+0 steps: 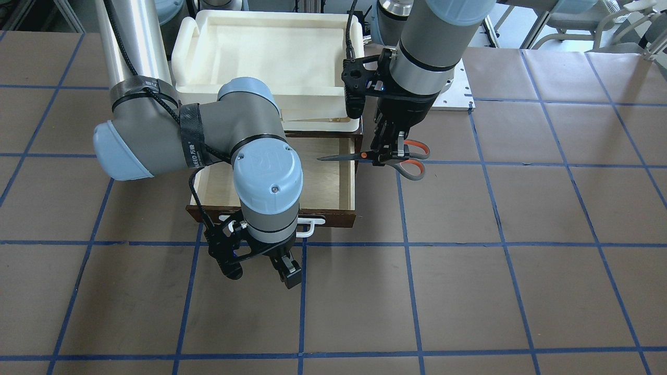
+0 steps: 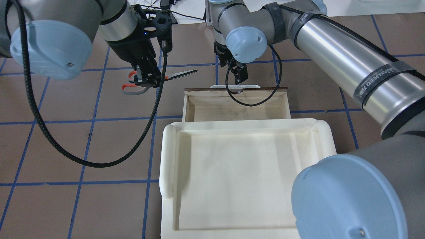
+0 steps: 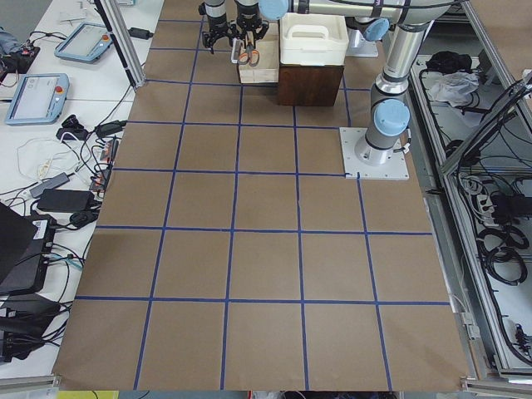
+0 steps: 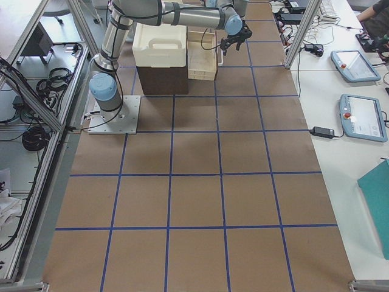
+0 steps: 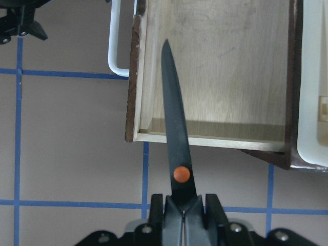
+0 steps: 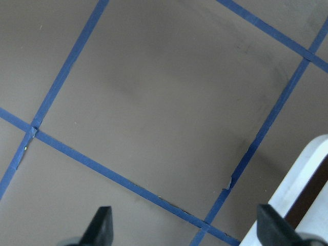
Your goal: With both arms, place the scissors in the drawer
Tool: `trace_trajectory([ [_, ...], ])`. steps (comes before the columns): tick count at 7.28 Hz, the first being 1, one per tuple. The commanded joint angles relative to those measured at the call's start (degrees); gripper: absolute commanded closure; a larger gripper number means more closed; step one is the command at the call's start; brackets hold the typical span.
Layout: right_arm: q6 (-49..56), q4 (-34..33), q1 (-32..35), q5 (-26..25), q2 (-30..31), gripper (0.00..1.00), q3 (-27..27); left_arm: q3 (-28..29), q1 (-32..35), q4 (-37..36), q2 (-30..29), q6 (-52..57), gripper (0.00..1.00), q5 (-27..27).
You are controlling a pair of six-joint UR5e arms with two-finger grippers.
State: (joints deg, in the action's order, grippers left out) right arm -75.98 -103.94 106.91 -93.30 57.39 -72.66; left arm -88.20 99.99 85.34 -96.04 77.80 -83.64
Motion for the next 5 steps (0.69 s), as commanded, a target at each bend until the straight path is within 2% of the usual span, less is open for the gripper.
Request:
trace_trajectory([
  [1,1.8,2.3,-1.0,-0.7,1.2,0.0,0.1,0.0,2.5,0.1,-0.6,-0.1,1.0,-0.2],
  [3,23.7,4.5,-7.3,0.0,6.8,0.0,-0.5,0.1,2.8,0.0,-0.6,-0.2,1.0,-0.2],
  [5,37.7,4.8,-9.7,-0.2,9.4,0.0,-0.8,0.0,4.7,-1.5,-2.0,-4.6,1.0,0.2],
])
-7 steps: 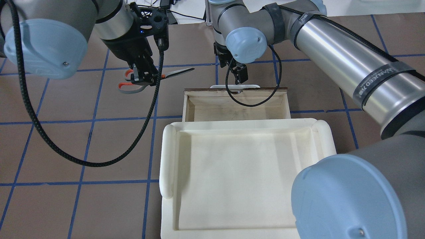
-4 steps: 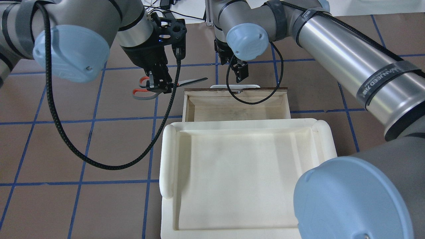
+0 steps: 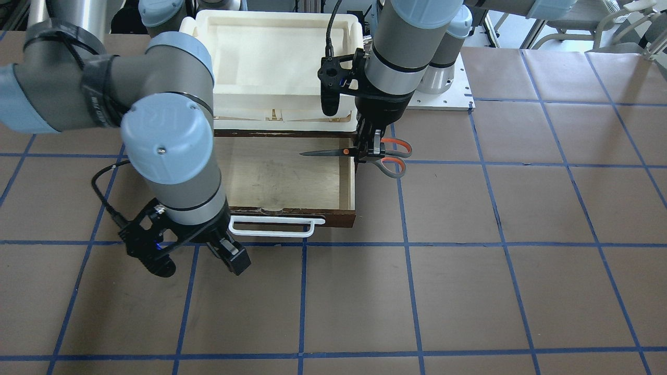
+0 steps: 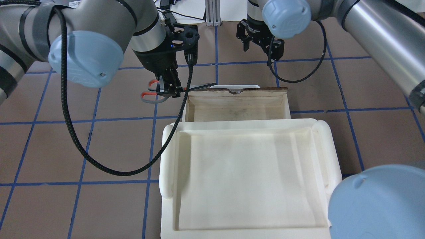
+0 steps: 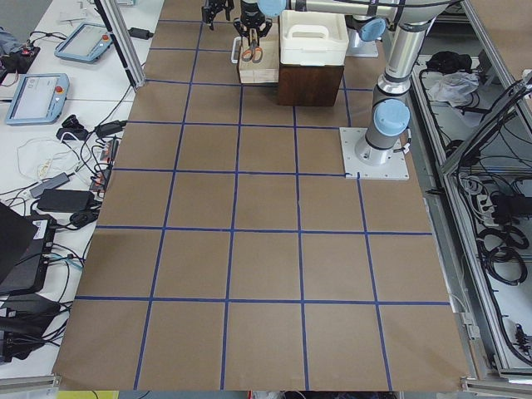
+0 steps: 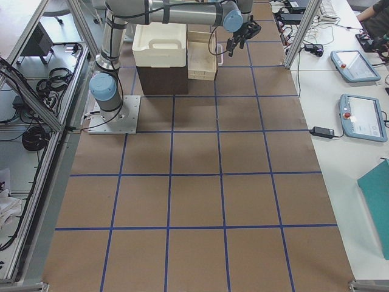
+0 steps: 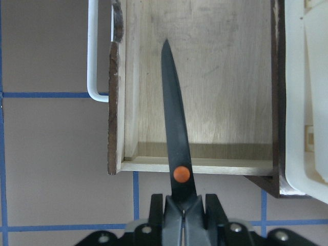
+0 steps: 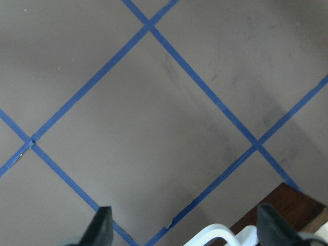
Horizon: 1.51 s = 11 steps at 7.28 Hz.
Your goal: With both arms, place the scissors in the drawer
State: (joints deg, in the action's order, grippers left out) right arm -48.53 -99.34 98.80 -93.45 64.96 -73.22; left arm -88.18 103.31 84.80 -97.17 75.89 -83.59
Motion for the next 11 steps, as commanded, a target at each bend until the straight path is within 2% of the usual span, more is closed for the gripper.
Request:
trace_trajectory([
  [1,15.9,0.3,-2.0,-0.1,3.3,0.0,-0.3,0.2,4.2,-3.5,-2.6,-3.8,1.0,0.0],
  [2,22.4,0.2,-2.2,0.2,4.7,0.0,-0.5,0.8,6.3,-4.3,-4.4,-9.5,1.0,0.1],
  [5,36.8,0.3,-4.0,0.8,6.7,0.0,-0.7,1.5,12.3,-11.1,-10.0,-16.8,1.0,-0.1],
  [7,45.7,1.1,-6.8,6.5,9.1,0.0,-1.7,1.6,15.3,-11.7,-11.3,-18.1,1.0,-0.2],
  [9,47.1,1.3,-7.2,5.7,12.3,0.0,-3.7,1.3,16.2,-11.6,-11.6,-18.2,1.0,-0.2],
  [11,47.5,2.4,-7.2,5.5,15.5,0.0,-7.9,0.7,17.1,-11.7,-12.2,-18.1,1.0,-0.2],
])
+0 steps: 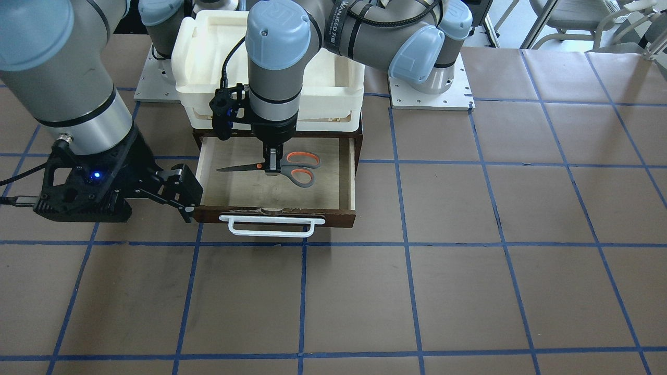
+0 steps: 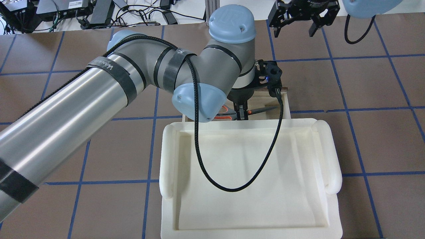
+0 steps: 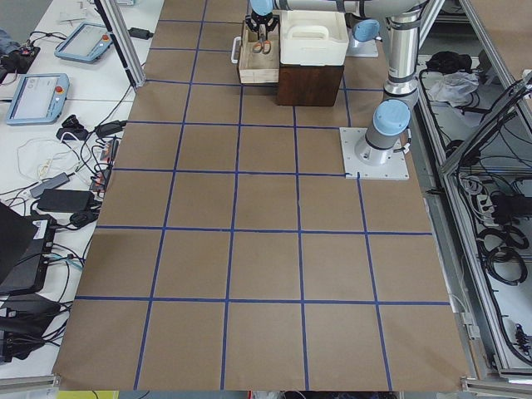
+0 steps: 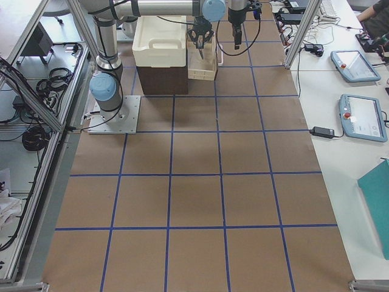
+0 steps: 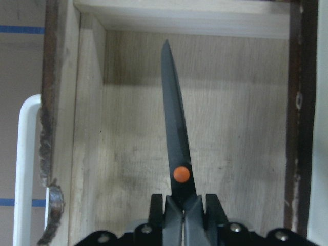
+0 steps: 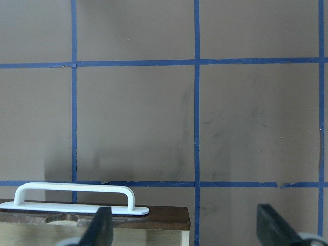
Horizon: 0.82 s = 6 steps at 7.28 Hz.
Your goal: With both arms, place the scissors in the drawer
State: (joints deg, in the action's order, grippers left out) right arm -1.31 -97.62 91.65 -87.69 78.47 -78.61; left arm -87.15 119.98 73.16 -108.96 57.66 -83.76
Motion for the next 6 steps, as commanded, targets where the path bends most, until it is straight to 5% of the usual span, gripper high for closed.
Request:
trace_trajectory([
  [1,0.3,1.7,-0.1,-0.2,2.8,0.0,-3.5,-0.3,0.7,-0.3,-1.0,0.0,1.0,0.0],
  [3,-0.1,1.6,-0.1,-0.4,3.1,0.0,-3.6,-0.3,0.7,-0.8,-1.7,-0.1,1.0,0.0],
  [4,0.2,2.1,0.2,-3.5,3.3,0.0,-3.6,-0.2,0.7,-2.0,-1.8,-0.3,0.38,0.1],
  [5,0.2,3.6,0.3,-3.5,3.6,0.0,-3.5,-0.2,0.7,-1.9,-1.8,-0.4,0.0,0.1],
  [6,0.3,5.6,0.2,-3.4,4.5,0.0,-3.2,-0.2,0.7,-1.9,-1.8,-0.4,0.0,0.1],
])
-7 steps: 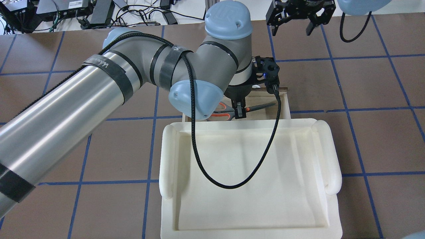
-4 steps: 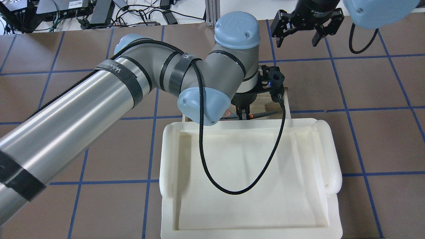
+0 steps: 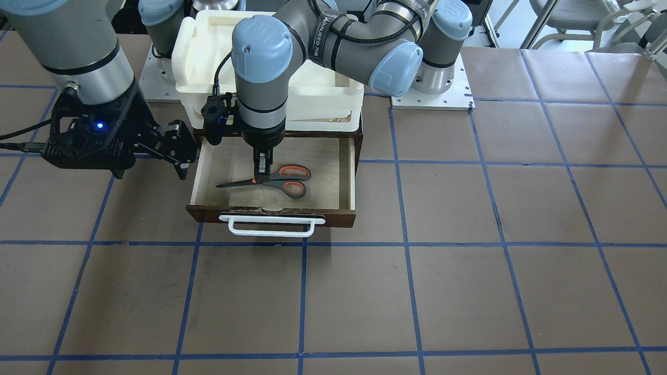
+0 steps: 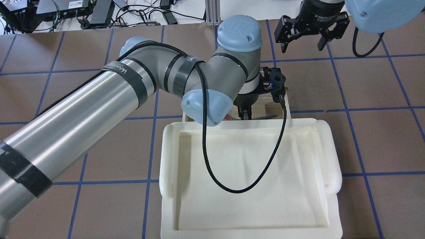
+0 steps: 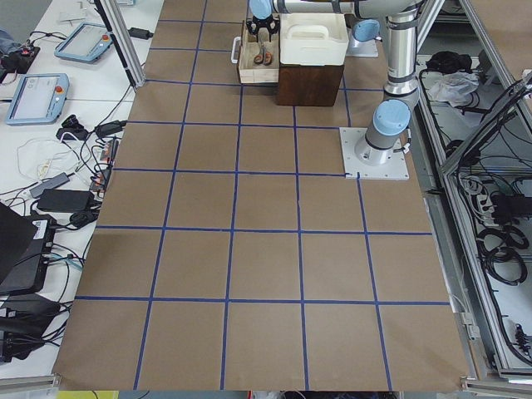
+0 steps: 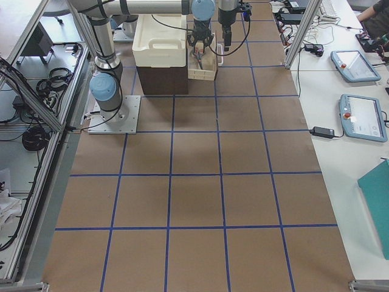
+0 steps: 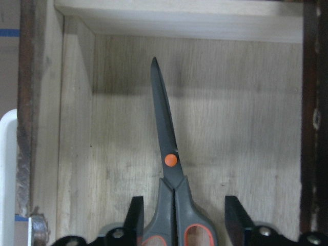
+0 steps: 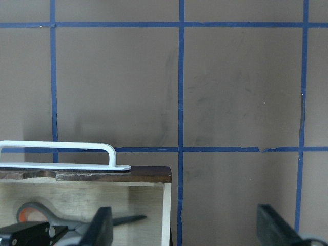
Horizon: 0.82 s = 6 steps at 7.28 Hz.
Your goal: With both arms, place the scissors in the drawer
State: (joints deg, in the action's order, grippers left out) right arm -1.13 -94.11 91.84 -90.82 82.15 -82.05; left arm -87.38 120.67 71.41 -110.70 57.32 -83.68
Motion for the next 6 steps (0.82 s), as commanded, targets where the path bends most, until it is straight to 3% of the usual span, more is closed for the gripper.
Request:
trace_trajectory([
  [1,0.2,3.3,-0.1,-0.2,1.3,0.0,0.4,0.1,0.0,-0.1,0.0,0.0,0.0,0.0],
  [6,-0.6,4.5,0.0,-1.1,1.8,0.0,0.5,3.0,-3.8,-2.4,1.7,0.3,0.0,0.6],
])
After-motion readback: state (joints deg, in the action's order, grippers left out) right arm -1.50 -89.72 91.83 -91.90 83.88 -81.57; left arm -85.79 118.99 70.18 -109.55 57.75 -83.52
